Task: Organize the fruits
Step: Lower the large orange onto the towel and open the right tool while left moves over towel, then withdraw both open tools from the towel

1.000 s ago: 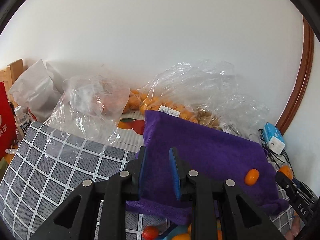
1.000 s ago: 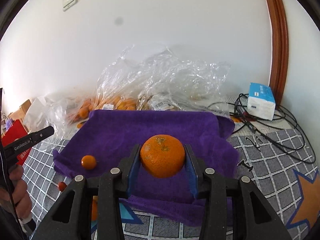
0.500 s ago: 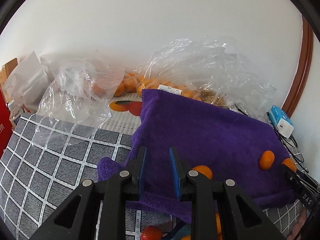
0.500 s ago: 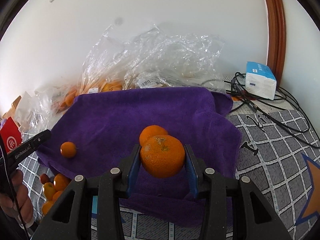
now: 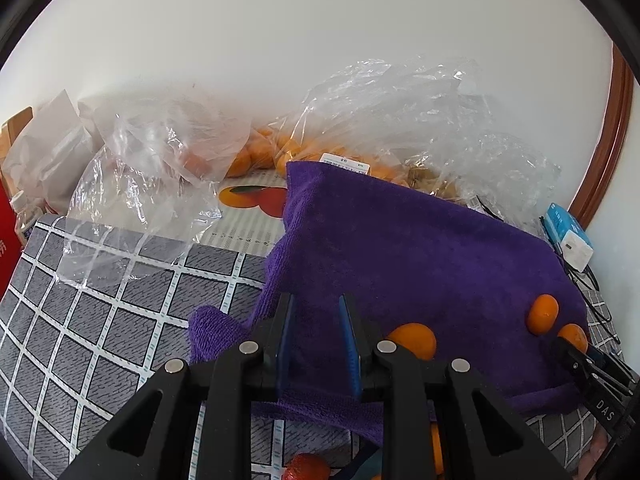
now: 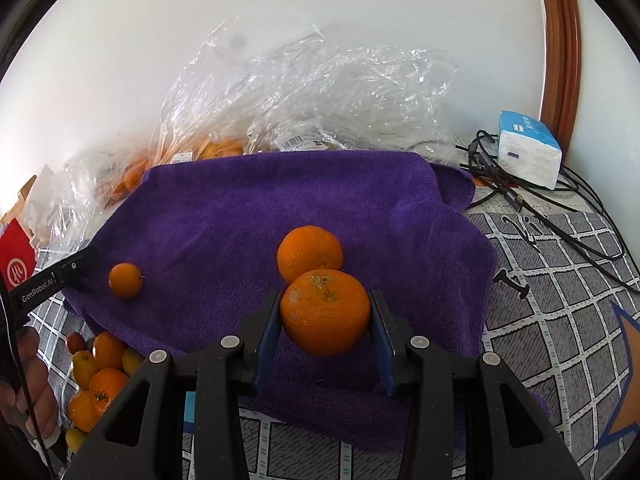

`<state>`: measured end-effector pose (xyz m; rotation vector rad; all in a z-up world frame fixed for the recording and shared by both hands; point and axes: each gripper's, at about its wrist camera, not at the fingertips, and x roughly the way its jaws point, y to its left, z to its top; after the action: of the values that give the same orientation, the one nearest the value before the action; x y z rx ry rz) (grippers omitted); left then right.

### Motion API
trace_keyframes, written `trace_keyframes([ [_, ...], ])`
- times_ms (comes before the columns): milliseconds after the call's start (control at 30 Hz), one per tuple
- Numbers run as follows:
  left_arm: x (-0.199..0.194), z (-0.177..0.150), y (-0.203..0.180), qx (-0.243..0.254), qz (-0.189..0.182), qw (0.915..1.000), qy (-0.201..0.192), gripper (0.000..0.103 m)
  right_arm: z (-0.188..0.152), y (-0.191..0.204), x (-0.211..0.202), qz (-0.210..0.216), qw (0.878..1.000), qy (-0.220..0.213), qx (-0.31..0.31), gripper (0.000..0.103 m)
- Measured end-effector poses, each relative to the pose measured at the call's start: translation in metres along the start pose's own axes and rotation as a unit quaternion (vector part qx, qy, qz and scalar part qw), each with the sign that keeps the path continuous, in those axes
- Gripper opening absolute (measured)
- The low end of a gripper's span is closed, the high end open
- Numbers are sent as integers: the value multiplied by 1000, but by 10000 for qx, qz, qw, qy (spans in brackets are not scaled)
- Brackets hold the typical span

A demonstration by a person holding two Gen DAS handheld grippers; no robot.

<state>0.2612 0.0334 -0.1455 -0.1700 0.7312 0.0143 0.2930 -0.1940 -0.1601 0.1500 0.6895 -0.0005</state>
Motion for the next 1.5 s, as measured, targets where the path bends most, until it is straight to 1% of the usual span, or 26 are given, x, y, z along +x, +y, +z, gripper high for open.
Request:
trace_keyframes([
  [133, 2, -1, -5, 104, 11, 9999, 26, 22, 0, -2, 4, -22, 10000, 75, 24, 42],
  [333, 4, -2, -6, 144, 13, 9998, 108, 22, -1, 0, 4, -71, 9999, 79, -12, 42],
  [500, 6, -2, -7, 179, 32, 9997, 156, 22, -1, -2, 2, -34, 10000, 39, 23, 43],
  [667, 7, -2, -8, 201, 61, 9996, 177, 22, 0, -3, -3, -22, 9999, -42, 114, 54],
  [733, 8, -2, -10, 231, 83, 9995, 174, 22, 0, -2, -7, -12, 9999, -128, 85, 58],
  [933, 8, -2, -10, 249, 84, 9995, 198, 22, 0, 0, -11, 90, 9997, -218, 99, 58],
  [1033, 8, -2, -10, 241, 80, 9995, 213, 22, 0, -2, -12, 36, 9996, -227, 181, 58],
  [1100, 7, -2, -11, 233, 52, 9995, 205, 27, 0, -3, -15, 26, 9993, -288, 234, 58],
  [1167, 3, -2, -11, 233, 4, 9996, 150, 29, -1, -4, -16, 14, 9991, -339, 266, 60],
  [1233, -3, -1, -11, 200, -25, 9998, 17, 36, -1, -5, -17, 43, 9989, -363, 309, 60],
  [1267, -6, -1, -11, 187, -38, 9998, -52, 43, -1, -6, -17, 93, 9988, -355, 336, 60],
  [1300, -8, 0, -10, 176, -38, 9998, -116, 47, -1, -7, -18, 125, 9986, -364, 363, 60],
  [1367, -12, 1, -9, 143, -43, 9997, -189, 47, 0, -8, -20, 110, 9982, -425, 416, 60],
  [1500, -19, 4, -5, -52, -151, 9995, -255, 49, 1, -5, -28, -27, 9979, -560, 320, 60],
])
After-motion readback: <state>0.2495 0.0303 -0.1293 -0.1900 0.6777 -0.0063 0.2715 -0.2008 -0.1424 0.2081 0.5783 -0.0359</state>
